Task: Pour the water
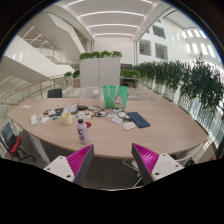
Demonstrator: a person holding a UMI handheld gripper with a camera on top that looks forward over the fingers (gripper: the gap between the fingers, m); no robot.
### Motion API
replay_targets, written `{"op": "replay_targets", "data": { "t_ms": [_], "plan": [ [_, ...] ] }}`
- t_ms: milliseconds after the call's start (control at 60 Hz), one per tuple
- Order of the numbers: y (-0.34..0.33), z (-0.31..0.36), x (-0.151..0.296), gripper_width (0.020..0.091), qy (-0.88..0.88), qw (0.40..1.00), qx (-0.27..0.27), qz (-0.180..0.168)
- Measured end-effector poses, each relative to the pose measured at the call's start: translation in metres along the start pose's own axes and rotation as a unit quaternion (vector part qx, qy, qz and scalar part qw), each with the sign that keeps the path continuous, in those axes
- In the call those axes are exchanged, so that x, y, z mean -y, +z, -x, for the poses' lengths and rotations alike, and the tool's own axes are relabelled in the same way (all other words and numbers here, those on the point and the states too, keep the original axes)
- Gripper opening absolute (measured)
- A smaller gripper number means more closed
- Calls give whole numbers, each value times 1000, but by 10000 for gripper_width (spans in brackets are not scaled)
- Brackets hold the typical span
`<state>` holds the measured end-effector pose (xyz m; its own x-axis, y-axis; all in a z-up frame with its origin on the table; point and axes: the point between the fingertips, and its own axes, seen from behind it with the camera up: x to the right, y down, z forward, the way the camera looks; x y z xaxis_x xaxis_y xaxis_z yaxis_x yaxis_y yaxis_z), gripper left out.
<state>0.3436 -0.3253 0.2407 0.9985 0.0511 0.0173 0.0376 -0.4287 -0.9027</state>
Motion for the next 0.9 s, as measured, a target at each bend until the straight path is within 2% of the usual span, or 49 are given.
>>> {"op": "replay_targets", "data": {
  "t_ms": [200,283,483,633,800,900],
  "plan": [
    [-12,5,3,829,-20,998,-52,-11],
    [-22,29,5,831,-10,998,-67,-16],
    [-7,98,2,830,14,995,-57,-79],
    [68,149,-25,825,14,995,-34,-96],
    [197,199,-48,825,17,994,-7,-106],
    [264,197,-43,815,14,993,-25,-111]
  ]
}}
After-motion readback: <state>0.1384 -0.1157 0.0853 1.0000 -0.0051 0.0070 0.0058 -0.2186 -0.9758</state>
